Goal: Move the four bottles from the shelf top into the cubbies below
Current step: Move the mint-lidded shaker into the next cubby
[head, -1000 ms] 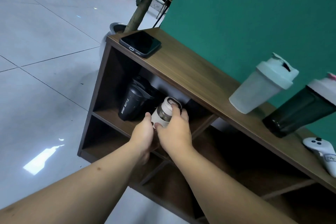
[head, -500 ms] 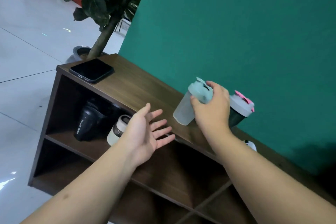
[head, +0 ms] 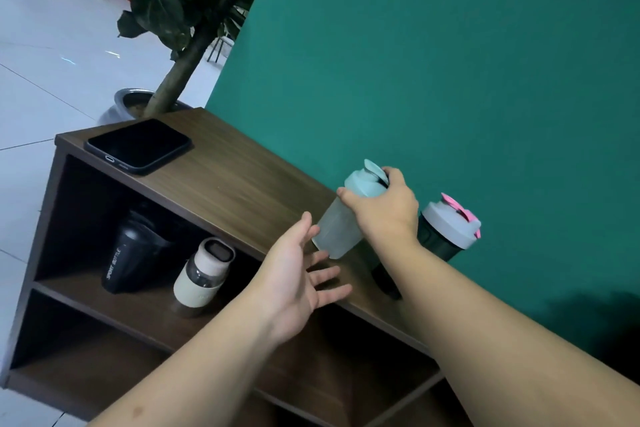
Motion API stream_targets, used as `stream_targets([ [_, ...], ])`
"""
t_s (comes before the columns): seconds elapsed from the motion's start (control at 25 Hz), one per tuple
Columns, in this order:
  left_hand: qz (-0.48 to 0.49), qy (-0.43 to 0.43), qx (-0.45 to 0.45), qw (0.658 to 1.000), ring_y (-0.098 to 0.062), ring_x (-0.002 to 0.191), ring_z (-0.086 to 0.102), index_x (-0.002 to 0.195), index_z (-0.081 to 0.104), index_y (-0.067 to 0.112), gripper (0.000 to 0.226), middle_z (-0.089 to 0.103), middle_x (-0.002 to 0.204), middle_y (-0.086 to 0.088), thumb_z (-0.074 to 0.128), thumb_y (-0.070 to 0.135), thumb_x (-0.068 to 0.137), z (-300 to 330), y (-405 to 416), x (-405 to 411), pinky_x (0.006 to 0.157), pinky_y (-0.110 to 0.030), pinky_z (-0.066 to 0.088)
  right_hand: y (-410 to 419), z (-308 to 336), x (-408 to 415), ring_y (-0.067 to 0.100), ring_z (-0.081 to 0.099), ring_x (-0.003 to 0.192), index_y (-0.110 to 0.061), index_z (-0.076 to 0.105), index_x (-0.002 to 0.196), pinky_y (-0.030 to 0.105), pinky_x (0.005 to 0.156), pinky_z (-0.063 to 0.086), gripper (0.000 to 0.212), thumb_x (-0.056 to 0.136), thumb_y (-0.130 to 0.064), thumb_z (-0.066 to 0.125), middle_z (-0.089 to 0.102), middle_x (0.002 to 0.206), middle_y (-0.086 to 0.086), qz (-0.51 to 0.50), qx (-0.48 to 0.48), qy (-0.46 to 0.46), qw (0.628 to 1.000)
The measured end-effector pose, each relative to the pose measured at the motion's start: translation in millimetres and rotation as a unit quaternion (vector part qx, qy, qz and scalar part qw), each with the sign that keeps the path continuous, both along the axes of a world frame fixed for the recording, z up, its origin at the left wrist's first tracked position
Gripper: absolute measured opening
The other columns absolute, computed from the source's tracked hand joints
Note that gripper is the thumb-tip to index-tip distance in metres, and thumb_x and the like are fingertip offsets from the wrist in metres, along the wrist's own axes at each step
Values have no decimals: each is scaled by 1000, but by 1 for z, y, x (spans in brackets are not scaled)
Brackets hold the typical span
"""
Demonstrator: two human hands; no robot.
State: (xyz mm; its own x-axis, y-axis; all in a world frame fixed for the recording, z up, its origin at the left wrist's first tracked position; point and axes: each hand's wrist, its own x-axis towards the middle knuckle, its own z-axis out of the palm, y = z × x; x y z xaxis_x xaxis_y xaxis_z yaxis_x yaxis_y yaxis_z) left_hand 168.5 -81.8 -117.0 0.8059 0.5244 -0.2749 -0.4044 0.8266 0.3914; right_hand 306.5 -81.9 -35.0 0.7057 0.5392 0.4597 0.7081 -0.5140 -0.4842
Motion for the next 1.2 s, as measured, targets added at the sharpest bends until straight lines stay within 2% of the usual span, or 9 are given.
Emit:
stream_targets([
  [0.2,54,87,70,992,-40,118,56,145,48,37,45,51,138,-12,54,50,102,16,-34,-19,82,-57,64,-55,15,-54,18,65,101,-41,55,122,42,91,55,75,54,-68,74,66,113,-7,70,81,-2,994],
  [0.36,49,96,78,991,-34,114,66,135,62,26,38,66,131,-8,53,45,103,9,-68,-36,83,-61,63,-109,6,-84,16,64,106,-44,53,125,42,93,54,78,54,-70,73,64,116,-10,79,41,7,996],
  [0.56,-9,145,24,989,-27,109,73,124,71,26,34,78,120,-4,52,44,102,-37,-97,-38,88,-57,61,-155,-40,-98,12,54,115,-46,43,139,36,98,50,86,63,-63,79,52,128,-12,75,-45,35,996],
  [0.68,-11,174,-32,984,-31,105,77,122,74,23,37,81,115,-8,58,45,97,-77,-93,-26,94,-57,59,-160,-82,-97,12,56,117,-43,40,140,37,98,52,91,61,-65,80,52,132,-15,58,-78,56,994],
  [0.84,2,242,-88,966,-36,101,77,125,69,21,50,79,116,-11,70,52,85,-137,-77,5,88,-57,61,-151,-138,-80,15,59,104,-41,46,131,37,90,54,78,64,-62,81,52,123,-7,37,-102,100,989],
  [1.0,7,233,-97,968,-27,106,70,136,64,7,45,74,124,-14,59,37,103,-155,-63,24,95,-43,59,-125,-181,-50,17,56,90,-40,47,132,34,79,50,77,66,-54,84,47,120,1,12,-93,152,984],
  [1.08,10,245,-96,965,-24,100,65,125,64,2,36,75,100,-9,49,30,109,-167,-51,33,91,-38,56,-107,-194,-34,18,54,89,-34,47,133,32,76,45,77,68,-53,85,47,120,3,-1,-89,143,986],
  [1.16,10,237,-115,965,-20,88,68,108,63,12,28,76,67,-5,42,29,111,-173,-37,36,78,-33,57,-85,-205,-18,26,59,99,-28,47,134,33,76,44,80,69,-56,85,48,123,6,-27,-100,128,986],
  [1.2,16,240,-121,963,-20,83,69,112,64,17,27,76,65,-4,41,32,111,-174,-30,39,72,-31,56,-75,-210,-11,30,61,105,-25,49,134,34,77,44,82,68,-57,85,49,125,8,-38,-104,128,986],
])
